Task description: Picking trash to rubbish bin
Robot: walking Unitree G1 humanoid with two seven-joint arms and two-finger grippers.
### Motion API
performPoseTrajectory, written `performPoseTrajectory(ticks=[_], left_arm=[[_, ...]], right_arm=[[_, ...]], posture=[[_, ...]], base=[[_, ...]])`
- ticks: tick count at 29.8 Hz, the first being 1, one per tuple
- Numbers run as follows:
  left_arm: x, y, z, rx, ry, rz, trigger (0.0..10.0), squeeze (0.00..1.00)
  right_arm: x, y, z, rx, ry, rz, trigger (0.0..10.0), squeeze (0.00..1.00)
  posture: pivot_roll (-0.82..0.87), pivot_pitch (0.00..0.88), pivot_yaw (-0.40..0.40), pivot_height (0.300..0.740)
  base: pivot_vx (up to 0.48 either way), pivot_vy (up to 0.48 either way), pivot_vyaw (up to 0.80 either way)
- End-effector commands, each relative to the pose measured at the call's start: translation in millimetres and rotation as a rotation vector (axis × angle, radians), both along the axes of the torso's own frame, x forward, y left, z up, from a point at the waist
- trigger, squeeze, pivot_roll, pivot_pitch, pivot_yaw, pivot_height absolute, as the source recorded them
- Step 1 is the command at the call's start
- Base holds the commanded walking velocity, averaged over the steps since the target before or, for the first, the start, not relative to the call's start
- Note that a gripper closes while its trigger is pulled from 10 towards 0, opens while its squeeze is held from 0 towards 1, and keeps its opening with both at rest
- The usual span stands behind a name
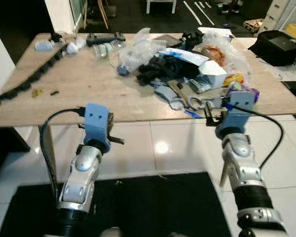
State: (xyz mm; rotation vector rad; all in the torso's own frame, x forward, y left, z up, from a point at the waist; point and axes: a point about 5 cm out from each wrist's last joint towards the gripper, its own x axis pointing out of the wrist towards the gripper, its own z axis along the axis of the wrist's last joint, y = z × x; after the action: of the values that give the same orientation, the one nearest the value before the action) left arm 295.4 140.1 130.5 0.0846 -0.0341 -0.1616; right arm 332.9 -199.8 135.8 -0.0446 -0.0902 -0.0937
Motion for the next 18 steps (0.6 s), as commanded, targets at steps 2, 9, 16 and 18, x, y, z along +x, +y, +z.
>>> performPoseTrajectory(ticks=[2, 9, 16, 18], left_arm=[[-1.3, -0.9, -1.7, 0.010, 0.011, -0.004, 10.0, 0.00], [-1.2, -0.4, -0.1, 0.018, 0.008, -0.006, 10.0, 0.00], [-0.4, -0.9, 0.8, 0.028, 0.006, -0.013, 10.0, 0.00], [0.0, -1.4, 1.0, 0.030, 0.006, -0.016, 10.0, 0.00]], right_arm=[[-1.2, -1.7, -3.3, -0.002, 0.020, -0.009, 10.0, 0.54], [-1.0, -0.4, -4.2, -0.003, 0.027, -0.004, 10.0, 0.00], [-0.2, 4.9, -7.5, -0.009, 0.053, 0.039, 10.0, 0.00], [-0.1, 7.1, -8.1, -0.007, 0.058, 0.057, 10.0, 0.00]], posture=[[0.04, 0.027, -0.031, 0.740], [0.04, 0.029, -0.031, 0.740], [0.04, 0.034, -0.029, 0.740], [0.04, 0.033, -0.028, 0.740]], base=[[0.281, 0.000, 0.00], [0.279, 0.000, -0.55], [0.280, 0.000, 0.00], [0.281, 0.000, 0.00]])
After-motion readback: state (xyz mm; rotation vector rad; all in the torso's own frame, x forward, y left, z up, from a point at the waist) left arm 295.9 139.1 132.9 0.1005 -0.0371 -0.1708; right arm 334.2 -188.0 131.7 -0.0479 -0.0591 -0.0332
